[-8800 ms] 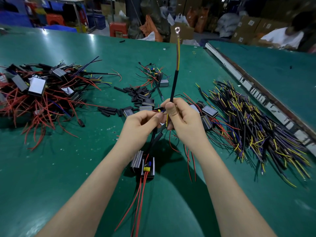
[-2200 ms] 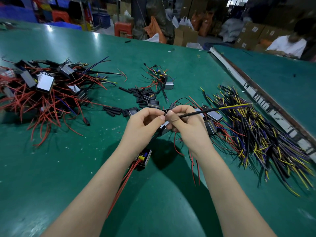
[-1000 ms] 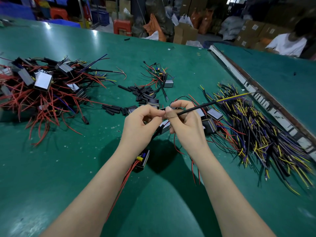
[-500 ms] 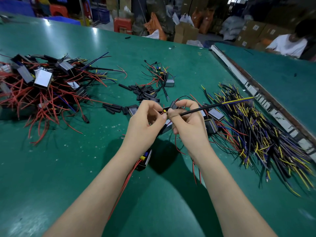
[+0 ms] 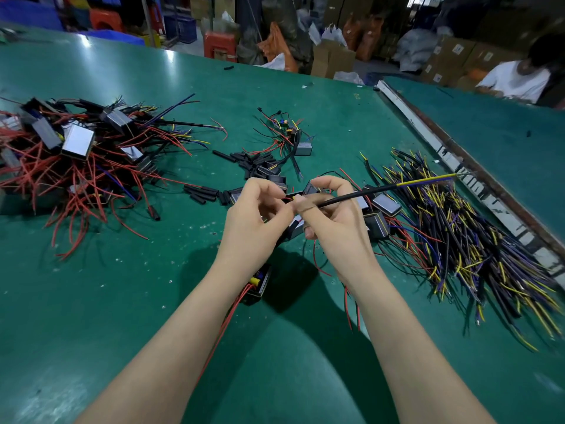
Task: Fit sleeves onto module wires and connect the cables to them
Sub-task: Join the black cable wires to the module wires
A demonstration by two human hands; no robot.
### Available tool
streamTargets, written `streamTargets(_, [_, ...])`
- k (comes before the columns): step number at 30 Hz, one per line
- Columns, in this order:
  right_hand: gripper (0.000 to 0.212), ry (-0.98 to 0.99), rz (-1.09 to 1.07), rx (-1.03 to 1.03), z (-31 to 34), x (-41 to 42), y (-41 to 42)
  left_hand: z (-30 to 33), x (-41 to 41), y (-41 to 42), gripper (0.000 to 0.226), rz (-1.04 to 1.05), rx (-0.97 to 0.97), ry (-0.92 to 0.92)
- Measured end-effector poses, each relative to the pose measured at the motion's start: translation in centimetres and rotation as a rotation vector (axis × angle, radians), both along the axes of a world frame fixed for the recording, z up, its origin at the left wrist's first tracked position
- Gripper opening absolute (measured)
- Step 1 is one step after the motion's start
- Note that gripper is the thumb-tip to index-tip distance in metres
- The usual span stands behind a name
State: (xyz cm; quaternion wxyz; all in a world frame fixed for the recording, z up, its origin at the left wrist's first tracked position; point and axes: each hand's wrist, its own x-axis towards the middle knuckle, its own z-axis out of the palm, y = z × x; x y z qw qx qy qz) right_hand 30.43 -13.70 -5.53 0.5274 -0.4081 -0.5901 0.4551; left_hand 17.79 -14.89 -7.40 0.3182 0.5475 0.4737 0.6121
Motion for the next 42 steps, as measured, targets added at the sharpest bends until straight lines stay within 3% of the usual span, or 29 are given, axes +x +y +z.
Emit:
streamTargets(6, [0.023,0.038,-0.02,-0.04,0.1,0.1,0.2,-0.2,0.0,0.0,0.028,0.006,0.024,0.039])
streamTargets(20, [0.025,-0.004,0.003,-0.04,-0.1,0.5,0.5,0.3,0.0,-0.4,0.022,0.007,0.034,0.099])
streamTargets(26, [0.031,-0.005,-0.003,-0.035,-0.1,0.6,0.6,0.4,0.0,-0.7,0.027,0.013,0.102,0.261])
streamTargets(31, [0.029,-0.055,0.063,0.052,0.3,1.2,0.6,0.6,-0.1,-0.6,0.022,-0.016,0.035,0.127])
streamTargets(38, [0.037,-0.147,0.061,0.153,-0.1,1.3,0.8,0.6,-0.1,-0.5,0.018,-0.014,-0.032,0.101])
streamTargets(42, [0.044,-0.356,-0.037,0.279,-0.6,1.2,0.8,0.5,-0.1,-0.4,0.018,-0.018,-0.071,0.093])
